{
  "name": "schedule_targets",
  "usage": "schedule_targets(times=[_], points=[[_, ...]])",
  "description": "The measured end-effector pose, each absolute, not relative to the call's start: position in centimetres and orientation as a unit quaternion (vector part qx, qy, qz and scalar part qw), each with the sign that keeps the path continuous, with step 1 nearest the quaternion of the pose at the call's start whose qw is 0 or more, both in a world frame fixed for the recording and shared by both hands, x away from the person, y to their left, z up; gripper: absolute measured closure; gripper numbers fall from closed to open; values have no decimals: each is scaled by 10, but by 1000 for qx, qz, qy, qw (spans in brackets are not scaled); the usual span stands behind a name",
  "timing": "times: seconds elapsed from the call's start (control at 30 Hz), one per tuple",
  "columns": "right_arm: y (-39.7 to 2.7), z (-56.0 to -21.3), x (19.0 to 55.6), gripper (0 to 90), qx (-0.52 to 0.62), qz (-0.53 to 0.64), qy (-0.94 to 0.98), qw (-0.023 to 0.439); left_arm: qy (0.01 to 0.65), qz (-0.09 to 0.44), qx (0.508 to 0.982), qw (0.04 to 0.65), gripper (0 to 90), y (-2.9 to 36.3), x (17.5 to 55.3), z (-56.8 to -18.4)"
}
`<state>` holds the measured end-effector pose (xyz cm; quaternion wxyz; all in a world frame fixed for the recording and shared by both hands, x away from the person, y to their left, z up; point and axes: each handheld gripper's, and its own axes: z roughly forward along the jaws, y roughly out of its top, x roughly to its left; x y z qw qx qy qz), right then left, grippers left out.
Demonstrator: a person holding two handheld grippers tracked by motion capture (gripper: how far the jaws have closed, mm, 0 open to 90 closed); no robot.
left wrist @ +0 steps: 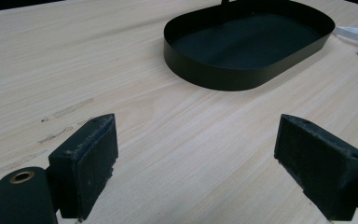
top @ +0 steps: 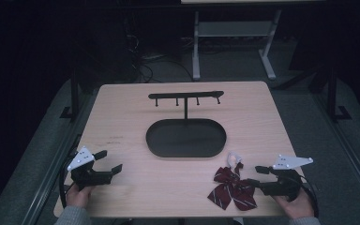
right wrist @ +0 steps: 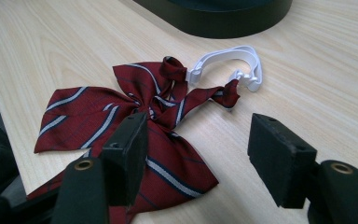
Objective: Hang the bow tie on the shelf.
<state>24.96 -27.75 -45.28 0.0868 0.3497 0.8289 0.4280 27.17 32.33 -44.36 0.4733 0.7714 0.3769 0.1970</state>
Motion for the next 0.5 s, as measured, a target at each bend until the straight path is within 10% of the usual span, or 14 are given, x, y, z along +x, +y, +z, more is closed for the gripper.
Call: schedule_targets(times=[0.5], points=[[-272, -444, 258, 359, 346, 430, 830, 81, 381, 195, 767, 478, 129, 329, 271, -443]])
